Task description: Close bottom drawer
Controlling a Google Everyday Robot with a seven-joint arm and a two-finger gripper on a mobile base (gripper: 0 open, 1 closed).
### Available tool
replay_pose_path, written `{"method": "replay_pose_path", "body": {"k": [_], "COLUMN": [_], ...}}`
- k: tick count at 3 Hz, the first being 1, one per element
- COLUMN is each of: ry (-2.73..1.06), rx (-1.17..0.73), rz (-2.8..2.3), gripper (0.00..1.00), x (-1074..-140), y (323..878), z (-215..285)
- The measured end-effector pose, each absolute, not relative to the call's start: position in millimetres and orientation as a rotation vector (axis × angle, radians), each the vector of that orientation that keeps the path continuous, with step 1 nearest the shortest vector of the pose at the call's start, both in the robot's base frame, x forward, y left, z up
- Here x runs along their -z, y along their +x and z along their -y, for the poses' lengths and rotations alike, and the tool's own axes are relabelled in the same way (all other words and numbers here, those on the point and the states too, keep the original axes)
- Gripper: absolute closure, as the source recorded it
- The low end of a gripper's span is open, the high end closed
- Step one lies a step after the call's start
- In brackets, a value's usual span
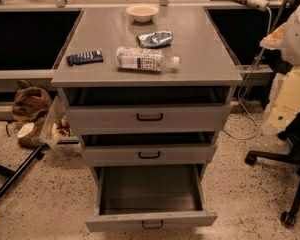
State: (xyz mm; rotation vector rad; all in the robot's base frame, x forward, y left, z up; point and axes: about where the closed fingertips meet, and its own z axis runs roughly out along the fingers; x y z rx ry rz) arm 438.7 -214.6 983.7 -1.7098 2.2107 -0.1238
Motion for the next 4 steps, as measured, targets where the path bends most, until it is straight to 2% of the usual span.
{"method": "replay_pose_path", "body": {"k": [2, 4], "ry": [-1.701, -1.660], "rx": [0.098, -0.146], "rz": [-2.212, -2.270], "gripper": [0.00, 0.00], "x": [-965, -842], "y": [440, 436], "z": [208, 184]}}
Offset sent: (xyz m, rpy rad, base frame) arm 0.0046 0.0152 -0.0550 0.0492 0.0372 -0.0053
